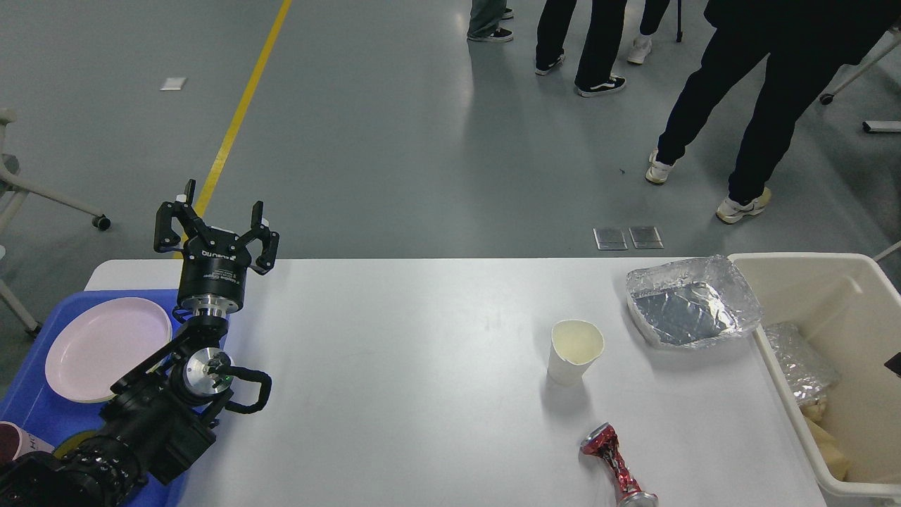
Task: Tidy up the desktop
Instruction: 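Release the foil in the bin and raise the right gripper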
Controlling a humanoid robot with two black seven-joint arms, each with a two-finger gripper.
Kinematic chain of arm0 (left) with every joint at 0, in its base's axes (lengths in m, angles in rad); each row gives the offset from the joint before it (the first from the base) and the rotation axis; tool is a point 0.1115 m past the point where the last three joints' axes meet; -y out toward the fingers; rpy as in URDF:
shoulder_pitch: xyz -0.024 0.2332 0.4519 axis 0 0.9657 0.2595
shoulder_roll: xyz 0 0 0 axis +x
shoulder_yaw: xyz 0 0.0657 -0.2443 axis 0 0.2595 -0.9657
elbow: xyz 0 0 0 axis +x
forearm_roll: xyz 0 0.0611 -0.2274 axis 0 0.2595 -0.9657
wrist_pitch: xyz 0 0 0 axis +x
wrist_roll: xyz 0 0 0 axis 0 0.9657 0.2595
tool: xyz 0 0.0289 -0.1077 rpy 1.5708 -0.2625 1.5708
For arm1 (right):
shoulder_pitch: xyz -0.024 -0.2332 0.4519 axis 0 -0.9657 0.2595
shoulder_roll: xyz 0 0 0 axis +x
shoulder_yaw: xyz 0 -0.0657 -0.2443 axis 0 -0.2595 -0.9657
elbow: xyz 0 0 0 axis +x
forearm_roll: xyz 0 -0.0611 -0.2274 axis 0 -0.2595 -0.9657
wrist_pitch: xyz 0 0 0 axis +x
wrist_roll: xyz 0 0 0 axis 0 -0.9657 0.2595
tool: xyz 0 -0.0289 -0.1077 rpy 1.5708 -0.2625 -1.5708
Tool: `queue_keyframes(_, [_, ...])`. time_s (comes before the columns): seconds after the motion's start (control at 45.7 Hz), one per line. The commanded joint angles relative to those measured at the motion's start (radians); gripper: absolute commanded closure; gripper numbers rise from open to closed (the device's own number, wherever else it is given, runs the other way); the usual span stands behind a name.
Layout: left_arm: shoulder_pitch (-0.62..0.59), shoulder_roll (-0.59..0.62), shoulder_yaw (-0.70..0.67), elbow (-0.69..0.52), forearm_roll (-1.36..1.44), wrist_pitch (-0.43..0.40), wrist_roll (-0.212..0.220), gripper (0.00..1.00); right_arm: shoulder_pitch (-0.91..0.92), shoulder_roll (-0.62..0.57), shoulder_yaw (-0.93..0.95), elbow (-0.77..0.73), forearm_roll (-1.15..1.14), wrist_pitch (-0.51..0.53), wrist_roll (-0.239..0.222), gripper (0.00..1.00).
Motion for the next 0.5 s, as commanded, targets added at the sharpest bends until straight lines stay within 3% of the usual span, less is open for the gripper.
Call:
queue_keyframes(0.0, [0.000,0.000,0.000,0.000,0.000,0.000,0.001,0.03,-0.013,0.012,0.001,0.002,0.021,0.000,0.001,0.00])
queue_keyframes(0.481, [0.000,0.000,0.000,-0.002,0.000,0.000,0.001,0.03,0.005,0.101,0.013,0.004,0.021,0.006,0.001,0.00])
